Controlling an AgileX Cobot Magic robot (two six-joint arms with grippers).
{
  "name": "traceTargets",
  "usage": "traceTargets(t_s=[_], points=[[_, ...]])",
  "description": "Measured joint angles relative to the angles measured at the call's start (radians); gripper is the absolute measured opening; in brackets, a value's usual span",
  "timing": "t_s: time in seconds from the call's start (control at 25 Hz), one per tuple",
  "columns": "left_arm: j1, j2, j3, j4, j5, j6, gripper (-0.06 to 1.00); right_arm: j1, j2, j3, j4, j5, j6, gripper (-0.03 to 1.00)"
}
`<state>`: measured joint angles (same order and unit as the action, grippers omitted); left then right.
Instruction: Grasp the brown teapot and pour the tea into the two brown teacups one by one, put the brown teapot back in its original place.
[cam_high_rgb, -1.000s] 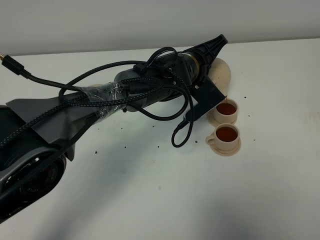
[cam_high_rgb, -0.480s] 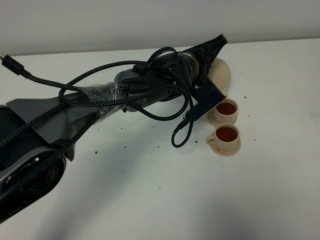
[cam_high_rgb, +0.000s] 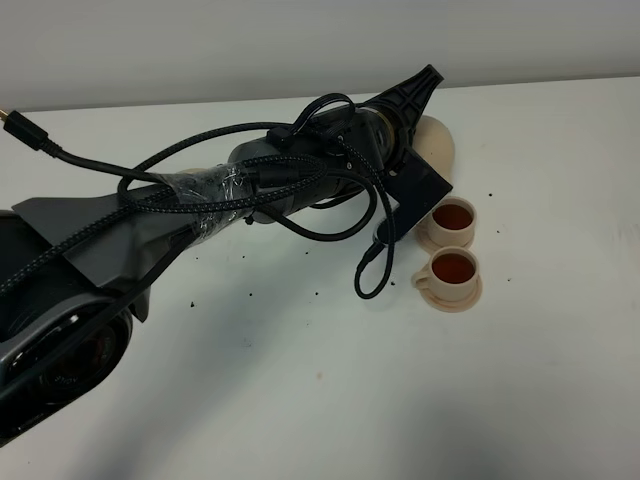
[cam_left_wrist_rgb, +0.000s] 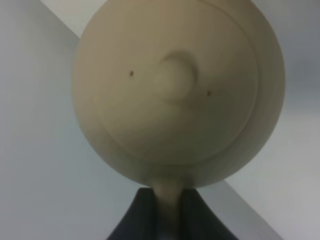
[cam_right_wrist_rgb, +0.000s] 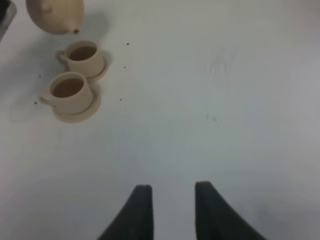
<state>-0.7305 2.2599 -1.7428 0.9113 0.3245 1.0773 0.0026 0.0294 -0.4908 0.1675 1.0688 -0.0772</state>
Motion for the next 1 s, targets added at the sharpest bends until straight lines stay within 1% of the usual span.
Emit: traceTargets(t_s=[0.12, 0.32, 0.44, 0.56, 0.72, 0.88, 1.0], points=[[0.000, 0.000, 0.000, -0.019, 0.000, -0.010, 0.16, 0.000, 0.000, 0.000, 0.000, 0.000, 0.000, 0.24], [0.000, 0.000, 0.000, -0.077, 0.003, -0.014, 0.16, 0.000, 0.000, 0.000, 0.000, 0.000, 0.000, 0.24], [0.000, 0.000, 0.000, -0.105, 0.024, -0.056, 0.16, 0.000, 0.000, 0.000, 0.000, 0.000, 0.000, 0.24], [0.001, -0.009, 0.000, -0.124, 0.051, -0.153, 0.16, 0.000, 0.000, 0.000, 0.000, 0.000, 0.000, 0.24], [0.017, -0.060, 0.000, -0.138, 0.101, -0.320, 0.16, 0.000, 0.000, 0.000, 0.000, 0.000, 0.000, 0.24], [0.037, -0.106, 0.000, -0.138, 0.203, -0.506, 0.16, 0.000, 0.000, 0.000, 0.000, 0.000, 0.000, 0.24], [0.052, -0.129, 0.000, -0.139, 0.299, -0.661, 0.16, 0.000, 0.000, 0.000, 0.000, 0.000, 0.000, 0.24]])
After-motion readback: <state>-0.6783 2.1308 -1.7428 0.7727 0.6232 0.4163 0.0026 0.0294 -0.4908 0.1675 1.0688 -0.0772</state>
